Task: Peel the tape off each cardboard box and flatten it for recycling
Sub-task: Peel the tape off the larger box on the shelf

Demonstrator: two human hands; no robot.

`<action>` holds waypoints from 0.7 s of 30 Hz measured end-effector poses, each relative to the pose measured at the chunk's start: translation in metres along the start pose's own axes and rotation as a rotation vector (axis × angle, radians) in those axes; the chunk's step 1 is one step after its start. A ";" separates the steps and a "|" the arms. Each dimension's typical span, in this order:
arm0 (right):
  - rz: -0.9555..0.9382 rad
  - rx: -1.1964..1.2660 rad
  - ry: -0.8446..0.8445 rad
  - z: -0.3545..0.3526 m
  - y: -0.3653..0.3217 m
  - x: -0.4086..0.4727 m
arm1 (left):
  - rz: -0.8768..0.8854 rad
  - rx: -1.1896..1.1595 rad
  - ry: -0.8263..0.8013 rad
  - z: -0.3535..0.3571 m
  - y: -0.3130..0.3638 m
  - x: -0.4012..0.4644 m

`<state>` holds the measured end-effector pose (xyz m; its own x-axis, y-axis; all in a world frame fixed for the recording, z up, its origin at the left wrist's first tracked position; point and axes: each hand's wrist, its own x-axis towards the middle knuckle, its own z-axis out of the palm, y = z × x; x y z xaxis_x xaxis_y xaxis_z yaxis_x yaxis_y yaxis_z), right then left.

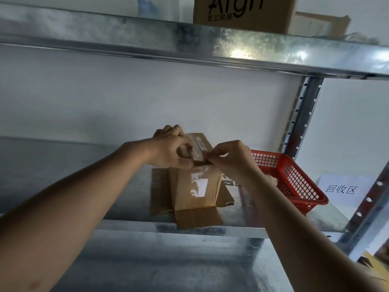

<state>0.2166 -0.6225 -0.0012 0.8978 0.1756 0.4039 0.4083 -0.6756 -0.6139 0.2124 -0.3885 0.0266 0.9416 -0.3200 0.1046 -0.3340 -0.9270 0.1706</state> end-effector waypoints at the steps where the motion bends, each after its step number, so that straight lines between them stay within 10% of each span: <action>1: -0.008 -0.033 -0.003 0.003 -0.006 -0.001 | -0.037 -0.038 -0.029 -0.004 -0.002 -0.001; 12: 0.017 -0.154 -0.035 0.030 -0.052 -0.004 | -0.090 -0.042 -0.046 0.020 0.012 -0.029; 21: 0.261 0.346 0.107 0.014 -0.041 -0.004 | -0.056 0.092 -0.101 0.014 0.007 -0.042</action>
<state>0.1986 -0.5852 0.0126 0.9633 -0.0562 0.2624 0.2182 -0.4050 -0.8879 0.1715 -0.3841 0.0093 0.9597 -0.2808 -0.0021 -0.2797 -0.9565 0.0828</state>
